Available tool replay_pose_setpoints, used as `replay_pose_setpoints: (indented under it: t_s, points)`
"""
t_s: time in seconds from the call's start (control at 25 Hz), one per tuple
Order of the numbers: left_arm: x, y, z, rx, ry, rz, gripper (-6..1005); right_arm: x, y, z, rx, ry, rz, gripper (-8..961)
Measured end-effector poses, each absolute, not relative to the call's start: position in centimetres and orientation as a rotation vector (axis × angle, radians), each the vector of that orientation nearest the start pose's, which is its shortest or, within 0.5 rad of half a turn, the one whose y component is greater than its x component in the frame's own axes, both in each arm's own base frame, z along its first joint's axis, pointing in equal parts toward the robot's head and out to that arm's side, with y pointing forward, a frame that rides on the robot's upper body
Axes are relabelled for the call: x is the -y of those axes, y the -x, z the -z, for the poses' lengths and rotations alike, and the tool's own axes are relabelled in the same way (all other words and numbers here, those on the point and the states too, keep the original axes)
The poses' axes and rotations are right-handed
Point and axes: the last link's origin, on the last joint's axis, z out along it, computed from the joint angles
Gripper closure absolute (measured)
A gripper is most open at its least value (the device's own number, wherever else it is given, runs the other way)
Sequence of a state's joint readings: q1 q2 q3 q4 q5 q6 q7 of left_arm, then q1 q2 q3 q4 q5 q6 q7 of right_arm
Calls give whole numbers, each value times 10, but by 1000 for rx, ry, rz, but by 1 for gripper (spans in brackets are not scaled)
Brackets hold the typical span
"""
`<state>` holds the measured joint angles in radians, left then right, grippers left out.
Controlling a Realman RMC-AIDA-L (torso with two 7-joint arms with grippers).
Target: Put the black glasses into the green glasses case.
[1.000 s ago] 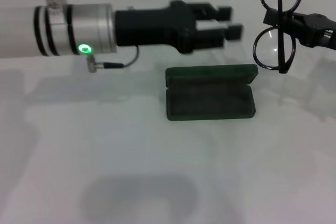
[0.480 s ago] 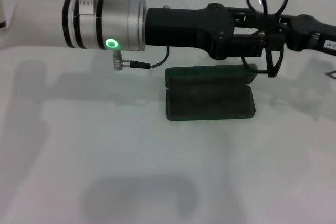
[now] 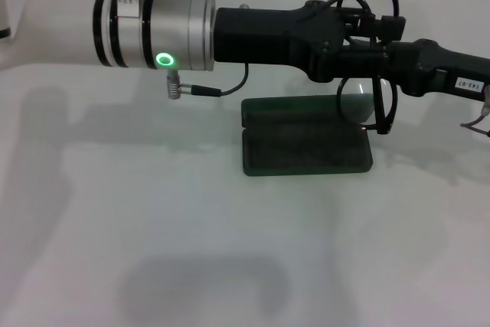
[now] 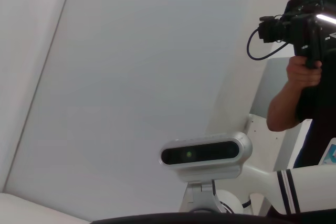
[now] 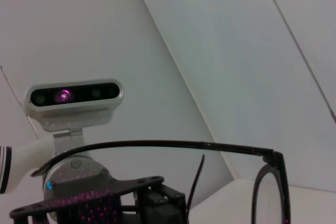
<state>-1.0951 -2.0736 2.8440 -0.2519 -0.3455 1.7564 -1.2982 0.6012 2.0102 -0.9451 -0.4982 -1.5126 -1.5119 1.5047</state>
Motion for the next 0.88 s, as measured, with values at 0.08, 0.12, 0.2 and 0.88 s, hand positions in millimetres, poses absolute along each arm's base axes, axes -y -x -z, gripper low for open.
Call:
replay_pose_setpoints:
  t_s: [0.08,0.12,0.2,0.88]
  points:
    - [-368,111,41,463,3024,1190,443,-359,-215,-6,-779,2622,-1117,858]
    - [-368,112,41,463,3022,1190,443,-359,-214,-6,-779,2623,-1118,858]
    - [-368,113,41,462,3019,1190,443,-359,-214,-6,-776,2621,-1119,858]
    - [-384,158,4,516,2755,1178,443,-362,-219,-24,-759,2557,-1170,858]
